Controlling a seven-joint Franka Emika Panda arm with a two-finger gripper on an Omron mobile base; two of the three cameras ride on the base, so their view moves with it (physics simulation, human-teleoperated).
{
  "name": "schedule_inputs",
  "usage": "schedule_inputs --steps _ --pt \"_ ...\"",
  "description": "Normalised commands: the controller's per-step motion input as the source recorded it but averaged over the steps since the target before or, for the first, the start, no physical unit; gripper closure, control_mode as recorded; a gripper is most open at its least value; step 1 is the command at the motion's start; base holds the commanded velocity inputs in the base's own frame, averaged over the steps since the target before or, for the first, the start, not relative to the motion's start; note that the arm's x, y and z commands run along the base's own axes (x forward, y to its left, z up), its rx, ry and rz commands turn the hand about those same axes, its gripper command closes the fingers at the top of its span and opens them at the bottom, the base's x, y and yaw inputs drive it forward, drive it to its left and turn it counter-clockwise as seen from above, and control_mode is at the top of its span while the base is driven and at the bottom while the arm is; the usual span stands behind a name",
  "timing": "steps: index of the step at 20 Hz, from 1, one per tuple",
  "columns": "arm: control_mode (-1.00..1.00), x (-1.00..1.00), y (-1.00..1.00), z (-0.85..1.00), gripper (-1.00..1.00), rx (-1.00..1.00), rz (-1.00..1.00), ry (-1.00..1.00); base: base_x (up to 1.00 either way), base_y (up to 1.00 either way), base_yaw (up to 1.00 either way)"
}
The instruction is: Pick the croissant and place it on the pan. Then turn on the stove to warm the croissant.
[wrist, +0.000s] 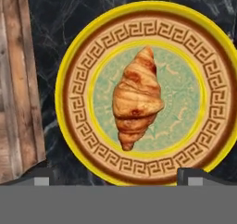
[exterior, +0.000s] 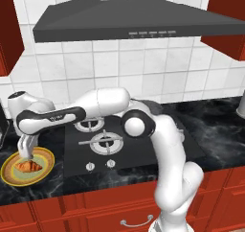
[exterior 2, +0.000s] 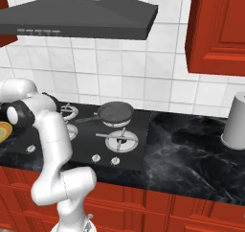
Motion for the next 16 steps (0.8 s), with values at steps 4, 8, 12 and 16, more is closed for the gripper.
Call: schedule_inputs --steps 4,8,12,16 --pt "-1.00 0.15 0.29 -0.31 -1.00 0.00 0.07 0.00 0.00 0.00 0.00" --pt "-1.00 0.14 0.09 -0.22 -1.00 0.00 0.06 0.00 0.00 0.00 0.00" --pt "-1.00 0.08 0.05 -0.26 -1.00 0.00 0.05 0.00 0.00 0.00 0.00" --pt "-1.00 0.01 0.15 -0.42 -1.00 0.00 0.05 0.01 0.00 0.00 0.00"
